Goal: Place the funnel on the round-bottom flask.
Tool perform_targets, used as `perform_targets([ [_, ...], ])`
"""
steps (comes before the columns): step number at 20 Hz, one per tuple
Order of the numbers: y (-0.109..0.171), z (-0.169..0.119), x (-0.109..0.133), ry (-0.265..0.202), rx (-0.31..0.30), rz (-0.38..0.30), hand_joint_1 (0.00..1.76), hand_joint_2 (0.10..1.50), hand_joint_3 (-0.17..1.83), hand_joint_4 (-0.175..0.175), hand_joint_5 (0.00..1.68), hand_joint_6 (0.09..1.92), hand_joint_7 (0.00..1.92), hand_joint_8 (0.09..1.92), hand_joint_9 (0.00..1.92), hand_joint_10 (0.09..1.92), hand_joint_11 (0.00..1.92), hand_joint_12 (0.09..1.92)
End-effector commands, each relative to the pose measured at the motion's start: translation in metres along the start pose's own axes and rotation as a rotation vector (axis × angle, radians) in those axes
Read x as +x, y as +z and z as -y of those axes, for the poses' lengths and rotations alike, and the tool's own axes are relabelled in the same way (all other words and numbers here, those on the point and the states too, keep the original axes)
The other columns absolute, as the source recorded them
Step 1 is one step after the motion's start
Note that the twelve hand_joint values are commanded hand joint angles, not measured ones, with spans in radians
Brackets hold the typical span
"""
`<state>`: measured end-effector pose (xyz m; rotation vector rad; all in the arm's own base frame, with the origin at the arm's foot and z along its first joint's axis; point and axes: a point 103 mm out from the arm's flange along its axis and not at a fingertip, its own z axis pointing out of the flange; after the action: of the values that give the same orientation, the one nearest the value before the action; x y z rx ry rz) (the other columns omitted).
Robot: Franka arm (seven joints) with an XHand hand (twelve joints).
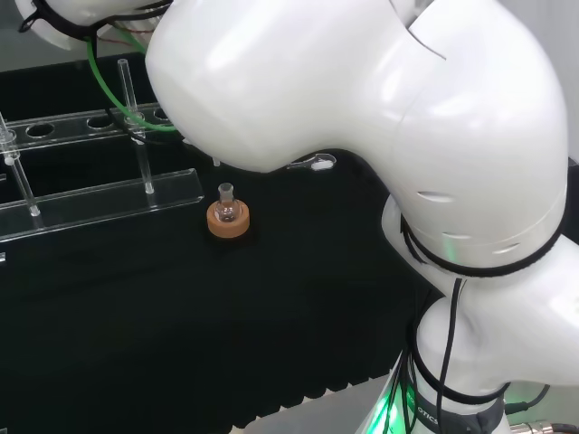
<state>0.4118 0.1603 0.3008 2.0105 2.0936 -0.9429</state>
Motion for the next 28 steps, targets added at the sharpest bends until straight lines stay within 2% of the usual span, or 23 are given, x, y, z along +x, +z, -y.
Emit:
perform_targets([
  [1, 0.022, -0.012, 0.0, -0.009, -0.007, -0.018, 0.97, 0.73, 0.71, -0.019, 0.79, 0.77, 0.71, 0.72, 1.12, 0.5, 0.67, 1.19],
  [10, 0.03, -0.023, 0.006, -0.028, -0.011, 0.034, 0.97, 0.73, 0.72, -0.02, 0.78, 0.77, 0.71, 0.72, 1.12, 0.5, 0.67, 1.19],
  [18, 0.033, -0.035, 0.01, -0.042, -0.032, -0.004, 0.97, 0.73, 0.72, -0.022, 0.78, 0.77, 0.71, 0.72, 1.12, 0.5, 0.67, 1.19],
  [28, 0.043, -0.041, 0.011, -0.027, 0.003, -0.011, 0.97, 0.73, 0.72, -0.023, 0.78, 0.77, 0.71, 0.72, 1.12, 0.5, 0.67, 1.19],
])
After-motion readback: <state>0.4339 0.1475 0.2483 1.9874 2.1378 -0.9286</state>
